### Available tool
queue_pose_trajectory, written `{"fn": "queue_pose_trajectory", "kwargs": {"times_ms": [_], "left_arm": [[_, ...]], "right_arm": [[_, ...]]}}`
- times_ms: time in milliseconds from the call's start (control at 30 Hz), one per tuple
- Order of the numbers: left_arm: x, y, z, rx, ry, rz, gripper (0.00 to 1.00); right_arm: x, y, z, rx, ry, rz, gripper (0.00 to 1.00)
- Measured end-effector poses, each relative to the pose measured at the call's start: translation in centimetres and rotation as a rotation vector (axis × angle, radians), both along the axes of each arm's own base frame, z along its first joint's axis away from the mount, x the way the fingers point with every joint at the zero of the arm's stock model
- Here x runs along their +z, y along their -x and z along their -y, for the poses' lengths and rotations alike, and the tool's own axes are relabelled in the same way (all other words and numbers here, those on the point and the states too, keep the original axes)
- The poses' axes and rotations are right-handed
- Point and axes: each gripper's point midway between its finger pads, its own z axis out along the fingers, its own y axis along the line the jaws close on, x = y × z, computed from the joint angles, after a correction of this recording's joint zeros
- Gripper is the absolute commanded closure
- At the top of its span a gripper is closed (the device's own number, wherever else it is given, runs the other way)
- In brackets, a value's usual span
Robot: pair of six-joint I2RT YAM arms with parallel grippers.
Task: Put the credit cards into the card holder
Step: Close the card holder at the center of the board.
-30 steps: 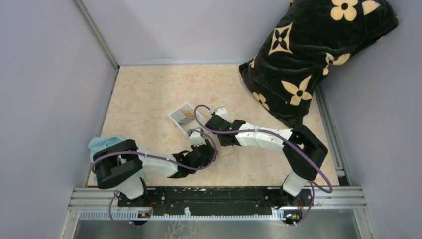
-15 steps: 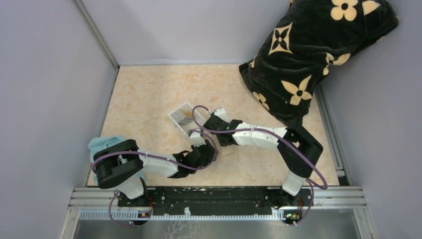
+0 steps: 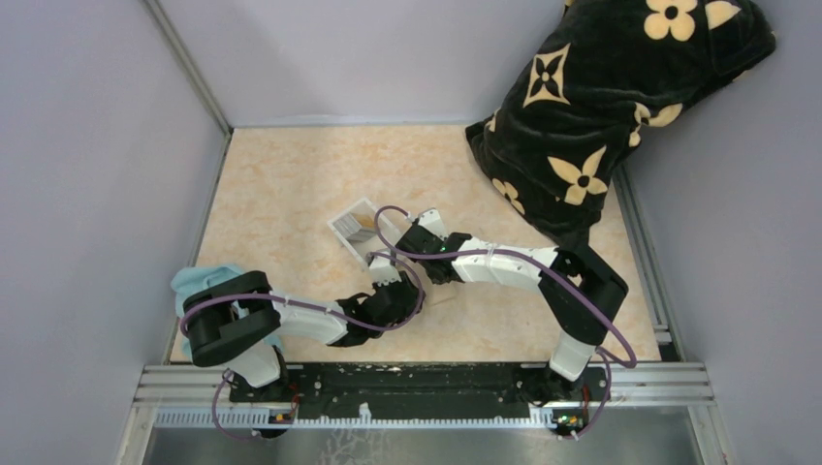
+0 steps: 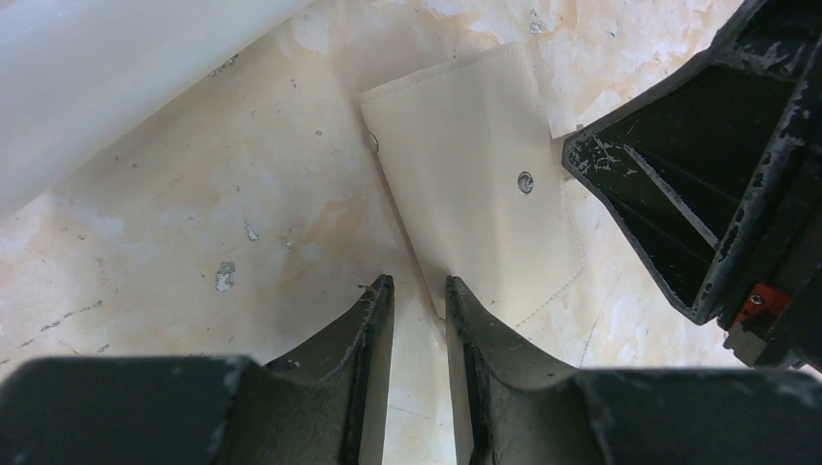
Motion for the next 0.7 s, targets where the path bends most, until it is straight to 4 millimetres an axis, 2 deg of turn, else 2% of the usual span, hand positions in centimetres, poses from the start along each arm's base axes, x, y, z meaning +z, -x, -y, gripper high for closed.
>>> {"fn": "queue_pose_trajectory", "kwargs": {"times_ms": [500,700], "left_arm": [[0.0,-0.1,0.1,0.0,0.005,0.002,0.67],[0.0,-0.1,0.2,0.0,0.006,0.003,0.66]], "right_arm": [[0.2,-0.2,1.1,-0.017,0.048,0.021,1.0],[0.2,-0.1,1.2,-0.018,0.053,0.019,1.0]]}}
